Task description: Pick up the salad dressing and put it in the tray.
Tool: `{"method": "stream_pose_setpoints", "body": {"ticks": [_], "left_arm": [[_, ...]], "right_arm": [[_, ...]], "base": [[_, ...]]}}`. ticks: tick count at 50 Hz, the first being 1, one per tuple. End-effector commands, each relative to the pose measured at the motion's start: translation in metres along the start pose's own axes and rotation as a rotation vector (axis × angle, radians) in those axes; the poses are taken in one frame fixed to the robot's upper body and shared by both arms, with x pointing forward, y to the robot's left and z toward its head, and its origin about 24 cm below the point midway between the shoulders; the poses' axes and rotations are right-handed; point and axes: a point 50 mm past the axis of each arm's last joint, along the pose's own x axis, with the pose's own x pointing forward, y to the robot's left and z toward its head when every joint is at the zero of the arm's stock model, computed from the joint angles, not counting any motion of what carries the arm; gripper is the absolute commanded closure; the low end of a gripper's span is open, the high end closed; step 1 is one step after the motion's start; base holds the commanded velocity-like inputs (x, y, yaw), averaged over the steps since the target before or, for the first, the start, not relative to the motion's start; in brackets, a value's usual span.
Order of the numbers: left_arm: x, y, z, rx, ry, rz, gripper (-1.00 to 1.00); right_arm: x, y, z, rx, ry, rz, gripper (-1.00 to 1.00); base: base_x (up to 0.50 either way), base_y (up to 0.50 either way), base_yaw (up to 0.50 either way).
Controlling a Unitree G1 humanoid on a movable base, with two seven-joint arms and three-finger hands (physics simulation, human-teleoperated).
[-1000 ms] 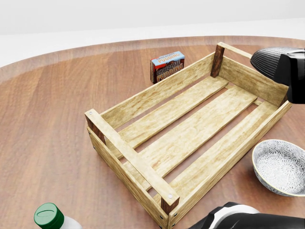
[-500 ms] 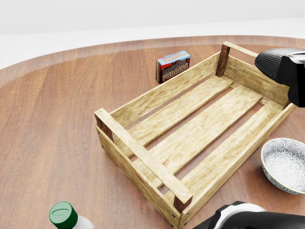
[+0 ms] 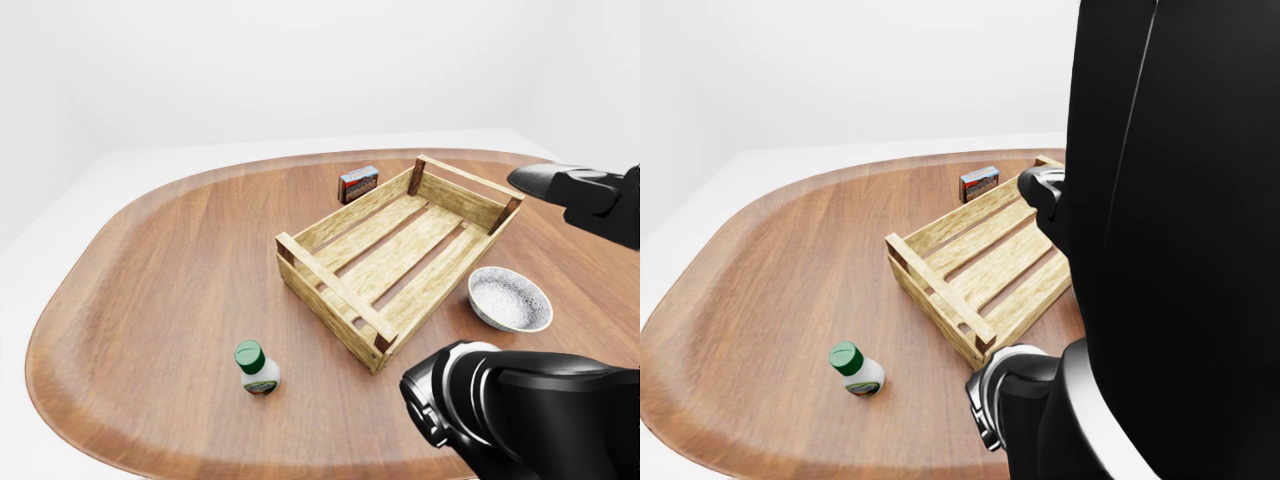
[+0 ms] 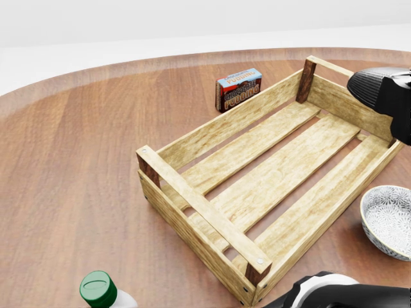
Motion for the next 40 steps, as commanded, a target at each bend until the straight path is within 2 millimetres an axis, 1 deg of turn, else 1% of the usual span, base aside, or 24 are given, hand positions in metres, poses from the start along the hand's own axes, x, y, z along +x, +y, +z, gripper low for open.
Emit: {"method": "stream_pose_setpoints", "body": {"ticks": [1, 6, 14, 16, 20, 22, 39, 40], "left_arm": [[0.000, 0.001, -0.001, 0.006, 0.003, 0.004, -1.00], [-0.001, 0.001, -0.001, 0.006, 0.004, 0.004, -1.00], [-0.001, 0.001, -0.002, 0.009, 0.004, 0.003, -1.00], [-0.001, 0.001, -0.002, 0.010, 0.004, 0.003, -1.00], [-0.001, 0.001, -0.001, 0.010, 0.004, 0.002, -1.00], [-0.001, 0.001, -0.001, 0.010, 0.004, 0.002, -1.00], [-0.001, 0.001, -0.001, 0.011, 0.003, 0.002, -1.00], [-0.001, 0.001, -0.002, 0.008, 0.004, 0.002, -1.00]], "right_arm": [[-0.001, 0.001, 0.000, 0.022, -0.003, 0.012, -1.00], [0.002, -0.003, -0.002, -0.004, 0.017, -0.019, -1.00], [0.000, 0.004, -0.008, 0.001, 0.058, 0.026, -1.00], [-0.001, 0.008, -0.013, 0.046, 0.115, 0.063, -1.00], [-0.003, 0.008, -0.007, 0.088, 0.083, 0.076, -1.00], [-0.002, 0.008, -0.007, 0.100, 0.086, 0.077, -1.00], [-0.004, 0.009, -0.004, 0.111, 0.075, 0.087, -1.00], [-0.003, 0.002, 0.007, 0.117, -0.007, 0.043, -1.00]], "base": [[0.00, 0.00, 0.00], [0.00, 0.00, 0.00], [0.00, 0.00, 0.00], [0.50, -0.05, 0.00], [0.50, -0.05, 0.00], [0.50, -0.05, 0.00], [0.50, -0.05, 0.00], [0.00, 0.00, 0.00]]}}
